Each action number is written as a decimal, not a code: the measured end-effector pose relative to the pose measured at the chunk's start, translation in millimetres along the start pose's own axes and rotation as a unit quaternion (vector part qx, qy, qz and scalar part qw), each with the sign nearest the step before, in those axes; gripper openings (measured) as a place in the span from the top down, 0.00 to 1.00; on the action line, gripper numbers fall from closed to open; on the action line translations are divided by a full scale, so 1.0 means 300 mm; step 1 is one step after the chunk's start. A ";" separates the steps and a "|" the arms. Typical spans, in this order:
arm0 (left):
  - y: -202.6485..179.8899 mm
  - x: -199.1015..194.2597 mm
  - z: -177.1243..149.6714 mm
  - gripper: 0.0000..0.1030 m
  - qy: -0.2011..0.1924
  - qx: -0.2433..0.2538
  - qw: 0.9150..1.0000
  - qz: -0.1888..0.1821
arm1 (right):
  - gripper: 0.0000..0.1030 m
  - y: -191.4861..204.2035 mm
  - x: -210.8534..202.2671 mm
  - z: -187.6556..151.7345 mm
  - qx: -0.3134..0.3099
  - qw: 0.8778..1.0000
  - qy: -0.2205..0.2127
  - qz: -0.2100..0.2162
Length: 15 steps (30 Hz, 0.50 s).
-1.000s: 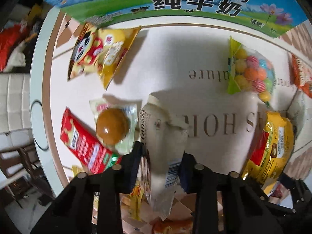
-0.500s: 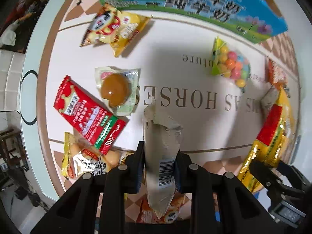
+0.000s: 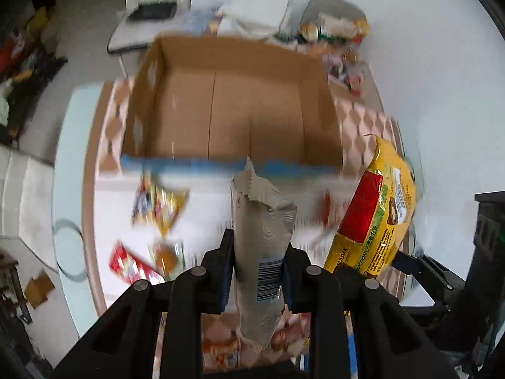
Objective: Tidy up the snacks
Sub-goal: 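Carry both packs into the cardboard box and open both tools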
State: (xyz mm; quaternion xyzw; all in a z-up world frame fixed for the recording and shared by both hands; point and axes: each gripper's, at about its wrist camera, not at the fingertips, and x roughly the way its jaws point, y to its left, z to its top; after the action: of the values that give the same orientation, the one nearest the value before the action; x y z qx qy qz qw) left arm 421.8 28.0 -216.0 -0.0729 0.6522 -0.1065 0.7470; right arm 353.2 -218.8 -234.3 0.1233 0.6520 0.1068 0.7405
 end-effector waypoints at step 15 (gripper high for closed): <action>0.115 0.464 0.654 0.78 0.110 -0.061 0.991 0.041 | 0.15 0.068 0.486 0.813 -0.012 0.996 0.058 -0.064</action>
State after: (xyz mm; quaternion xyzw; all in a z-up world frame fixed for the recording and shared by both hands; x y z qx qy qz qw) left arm 635.9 20.1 -330.8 -0.0791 0.7377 -0.0433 0.6690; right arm 613.6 -163.7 -335.6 0.0660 0.6992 0.0736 0.7080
